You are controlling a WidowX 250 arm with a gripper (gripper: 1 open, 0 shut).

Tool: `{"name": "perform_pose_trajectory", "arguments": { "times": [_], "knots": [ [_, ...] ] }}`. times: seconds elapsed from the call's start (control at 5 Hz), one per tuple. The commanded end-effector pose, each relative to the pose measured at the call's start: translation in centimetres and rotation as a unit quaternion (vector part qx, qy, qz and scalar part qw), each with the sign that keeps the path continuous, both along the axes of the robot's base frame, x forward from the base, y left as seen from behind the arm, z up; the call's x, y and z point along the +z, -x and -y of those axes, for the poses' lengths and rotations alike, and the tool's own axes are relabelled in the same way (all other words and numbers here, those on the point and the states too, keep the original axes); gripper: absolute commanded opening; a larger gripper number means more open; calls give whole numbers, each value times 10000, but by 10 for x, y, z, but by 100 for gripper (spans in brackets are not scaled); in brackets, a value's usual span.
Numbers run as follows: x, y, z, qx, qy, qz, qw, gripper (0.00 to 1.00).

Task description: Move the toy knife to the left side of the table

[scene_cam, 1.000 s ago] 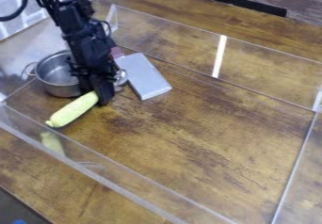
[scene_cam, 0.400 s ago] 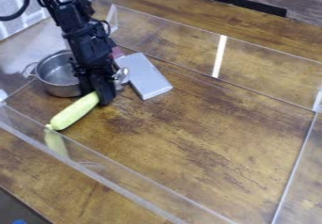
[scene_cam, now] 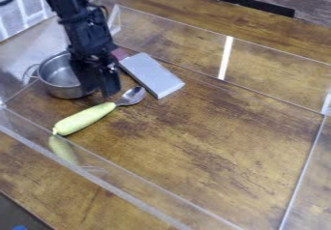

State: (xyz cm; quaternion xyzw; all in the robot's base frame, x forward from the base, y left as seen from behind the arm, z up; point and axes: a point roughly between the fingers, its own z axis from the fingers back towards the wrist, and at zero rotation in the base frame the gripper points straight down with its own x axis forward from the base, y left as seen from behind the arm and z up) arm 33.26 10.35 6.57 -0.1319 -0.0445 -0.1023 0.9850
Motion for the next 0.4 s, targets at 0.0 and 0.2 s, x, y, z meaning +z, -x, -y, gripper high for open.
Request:
{"name": "perform_pose_trajectory", "arguments": {
  "times": [0.0, 0.2],
  "knots": [
    [32, 2, -14, 113, -170, 355, 9992, 100],
    [39, 6, -20, 156, -192, 355, 9991, 100]
  ]
}}
